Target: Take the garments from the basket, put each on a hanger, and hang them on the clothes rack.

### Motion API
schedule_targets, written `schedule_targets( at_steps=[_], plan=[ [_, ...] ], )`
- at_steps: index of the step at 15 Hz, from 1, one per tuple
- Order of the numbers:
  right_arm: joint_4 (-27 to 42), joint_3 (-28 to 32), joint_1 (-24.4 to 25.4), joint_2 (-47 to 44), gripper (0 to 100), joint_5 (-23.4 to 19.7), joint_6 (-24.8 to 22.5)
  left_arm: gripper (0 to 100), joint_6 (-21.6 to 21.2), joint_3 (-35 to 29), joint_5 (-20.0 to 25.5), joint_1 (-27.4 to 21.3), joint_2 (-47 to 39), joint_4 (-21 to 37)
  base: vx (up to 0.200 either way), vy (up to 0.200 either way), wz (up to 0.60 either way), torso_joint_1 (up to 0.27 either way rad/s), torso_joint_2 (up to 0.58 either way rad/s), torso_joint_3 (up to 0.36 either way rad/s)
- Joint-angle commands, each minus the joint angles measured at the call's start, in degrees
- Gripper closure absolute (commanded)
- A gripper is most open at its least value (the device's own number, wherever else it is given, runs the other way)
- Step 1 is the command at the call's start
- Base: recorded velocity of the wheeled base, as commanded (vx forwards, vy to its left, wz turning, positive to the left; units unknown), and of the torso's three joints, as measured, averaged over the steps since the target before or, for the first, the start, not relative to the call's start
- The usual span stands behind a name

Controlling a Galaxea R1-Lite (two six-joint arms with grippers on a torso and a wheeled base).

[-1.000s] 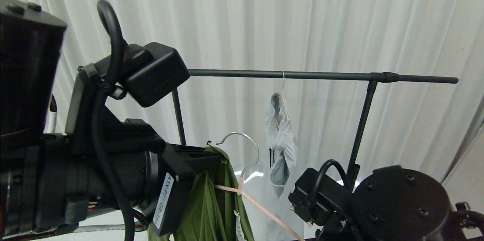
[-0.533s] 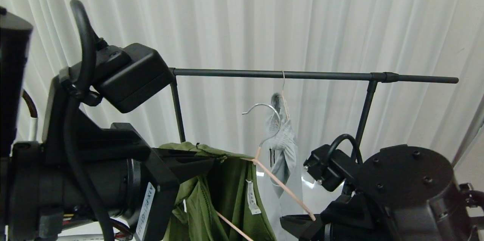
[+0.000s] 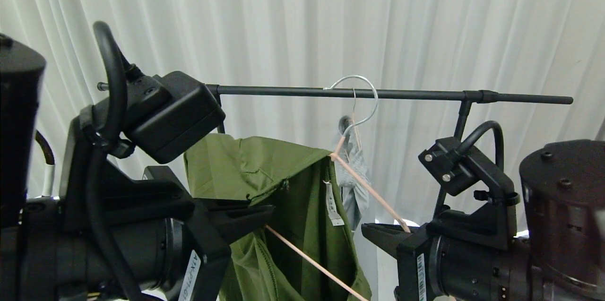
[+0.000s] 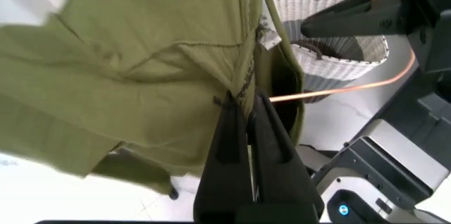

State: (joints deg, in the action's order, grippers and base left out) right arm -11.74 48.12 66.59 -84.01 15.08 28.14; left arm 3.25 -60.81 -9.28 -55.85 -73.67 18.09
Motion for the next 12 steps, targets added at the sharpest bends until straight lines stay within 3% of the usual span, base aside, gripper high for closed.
schedule_targets(
  at_steps=[1,2,3,10,12],
  plan=[
    [-0.2,-0.1,0.1,1.1,100,0.0,-0.6,100,0.1,0.1,0.0,-0.4,-0.2,0.0,0.000,0.000,0.00,0.000,0.00,0.000],
    [-0.3,-0.1,0.2,1.3,100,0.1,-0.8,100,0.1,0.0,0.0,-0.6,-0.2,0.0,0.000,0.000,0.00,0.000,0.00,0.000],
    [-0.3,-0.1,0.2,1.5,100,0.1,-0.9,0,0.0,0.0,0.0,-0.8,-0.2,0.0,0.000,0.000,0.00,0.000,0.00,0.000],
    [-4.0,-2.5,0.1,4.4,100,1.1,-1.0,0,-0.1,0.8,0.0,-2.0,2.6,-0.1,0.000,0.000,0.00,0.000,0.00,0.000],
    [-4.2,-6.7,-0.1,7.5,100,1.1,-3.2,0,-5.8,2.8,-0.1,-1.9,5.6,-0.1,0.000,0.000,0.00,0.000,0.00,0.000]
  ],
)
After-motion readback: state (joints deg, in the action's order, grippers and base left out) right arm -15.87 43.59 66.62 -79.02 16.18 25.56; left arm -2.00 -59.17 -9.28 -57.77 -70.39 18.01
